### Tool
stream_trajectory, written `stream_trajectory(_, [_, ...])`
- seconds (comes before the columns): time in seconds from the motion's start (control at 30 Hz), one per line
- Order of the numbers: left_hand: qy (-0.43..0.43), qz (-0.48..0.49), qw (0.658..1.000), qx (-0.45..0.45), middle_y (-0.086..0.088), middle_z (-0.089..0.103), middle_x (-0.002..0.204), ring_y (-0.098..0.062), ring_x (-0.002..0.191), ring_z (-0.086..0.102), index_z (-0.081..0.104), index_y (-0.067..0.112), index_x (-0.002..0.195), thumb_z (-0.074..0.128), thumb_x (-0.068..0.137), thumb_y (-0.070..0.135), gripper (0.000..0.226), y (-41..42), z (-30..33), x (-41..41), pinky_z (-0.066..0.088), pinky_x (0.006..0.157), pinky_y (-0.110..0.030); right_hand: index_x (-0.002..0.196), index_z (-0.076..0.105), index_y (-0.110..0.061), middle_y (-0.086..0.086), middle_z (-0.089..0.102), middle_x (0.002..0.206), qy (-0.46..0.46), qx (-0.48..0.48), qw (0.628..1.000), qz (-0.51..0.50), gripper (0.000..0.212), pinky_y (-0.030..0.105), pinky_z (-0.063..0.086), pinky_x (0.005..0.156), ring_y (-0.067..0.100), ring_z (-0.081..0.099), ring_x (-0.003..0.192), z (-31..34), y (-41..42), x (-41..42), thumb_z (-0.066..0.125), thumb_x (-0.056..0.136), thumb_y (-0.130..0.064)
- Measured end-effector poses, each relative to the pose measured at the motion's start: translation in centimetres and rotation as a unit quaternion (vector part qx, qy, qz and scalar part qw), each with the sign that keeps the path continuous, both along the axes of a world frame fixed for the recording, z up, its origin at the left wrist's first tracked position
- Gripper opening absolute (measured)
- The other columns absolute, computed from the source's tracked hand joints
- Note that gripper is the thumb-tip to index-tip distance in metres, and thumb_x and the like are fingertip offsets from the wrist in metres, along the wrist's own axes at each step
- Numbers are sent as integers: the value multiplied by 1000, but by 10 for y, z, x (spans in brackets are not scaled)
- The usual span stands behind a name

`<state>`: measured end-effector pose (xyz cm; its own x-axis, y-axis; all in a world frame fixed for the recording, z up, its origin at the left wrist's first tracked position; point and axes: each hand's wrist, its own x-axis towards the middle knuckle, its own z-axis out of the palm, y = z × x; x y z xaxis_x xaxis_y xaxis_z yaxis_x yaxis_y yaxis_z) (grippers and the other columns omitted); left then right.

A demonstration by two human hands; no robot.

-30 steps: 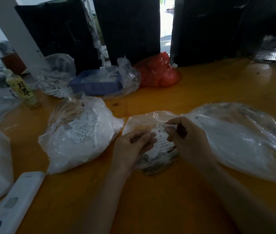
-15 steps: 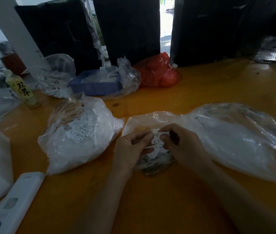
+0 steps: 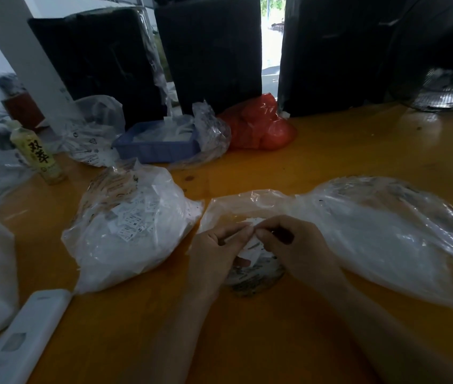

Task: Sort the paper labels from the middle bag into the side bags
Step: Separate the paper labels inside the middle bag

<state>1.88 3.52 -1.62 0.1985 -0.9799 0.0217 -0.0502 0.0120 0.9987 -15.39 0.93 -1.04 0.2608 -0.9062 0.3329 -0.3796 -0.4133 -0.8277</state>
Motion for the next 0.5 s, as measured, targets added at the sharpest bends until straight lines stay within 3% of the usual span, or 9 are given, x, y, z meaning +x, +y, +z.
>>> stream_trajectory(0.13, [8, 11, 1000, 13, 15, 80, 106, -21, 58, 76, 82, 34, 108, 78, 75, 57, 40, -1, 2, 2, 60, 59, -26, 105, 69, -32, -22, 63, 89, -10, 3, 1000, 29, 12, 9, 46, 59, -4, 62, 74, 3, 1, 0, 67, 94, -32])
stream_trajectory(0.23, [11, -10, 1000, 5, 15, 80, 106, -16, 74, 78, 83, 40, 101, 79, 76, 55, 30, 0, 3, 1, 61, 63, -25, 99, 67, -28, -27, 62, 78, -7, 10, 1000, 14, 5, 8, 44, 55, -6, 60, 68, 2, 0, -1, 68, 94, -28])
stream_trajectory(0.3, [13, -28, 1000, -1, 14, 80, 105, -12, 86, 78, 82, 46, 99, 81, 78, 51, 22, 0, 5, 2, 64, 71, -27, 94, 64, -29, -30, 62, 81, -21, 9, 1000, -7, 5, 10, 46, 57, -5, 61, 70, 2, -1, -2, 68, 95, -27])
stream_trajectory(0.37, [-11, -24, 1000, -13, 15, 80, 105, -9, 89, 78, 81, 46, 102, 81, 87, 40, 16, -2, 6, 4, 63, 76, -27, 93, 62, -28, -18, 66, 84, -55, 17, 998, -24, 6, 22, 54, 64, 5, 65, 75, 3, -3, -5, 67, 96, -27])
stream_trajectory(0.43, [-35, -12, 999, -34, 14, 80, 102, -5, 90, 76, 82, 44, 102, 79, 92, 28, 19, -3, 5, 7, 60, 74, -21, 93, 62, -27, -8, 68, 84, -75, 23, 996, -34, 6, 30, 57, 70, 12, 67, 78, 4, -4, -8, 68, 95, -28])
stream_trajectory(0.5, [-33, -5, 998, -48, 12, 81, 98, -3, 88, 75, 82, 42, 102, 79, 92, 23, 21, -4, 5, 9, 57, 71, -15, 92, 63, -27, -8, 69, 84, -77, 23, 996, -37, 8, 28, 57, 70, 11, 66, 78, 5, -5, -10, 70, 94, -29])
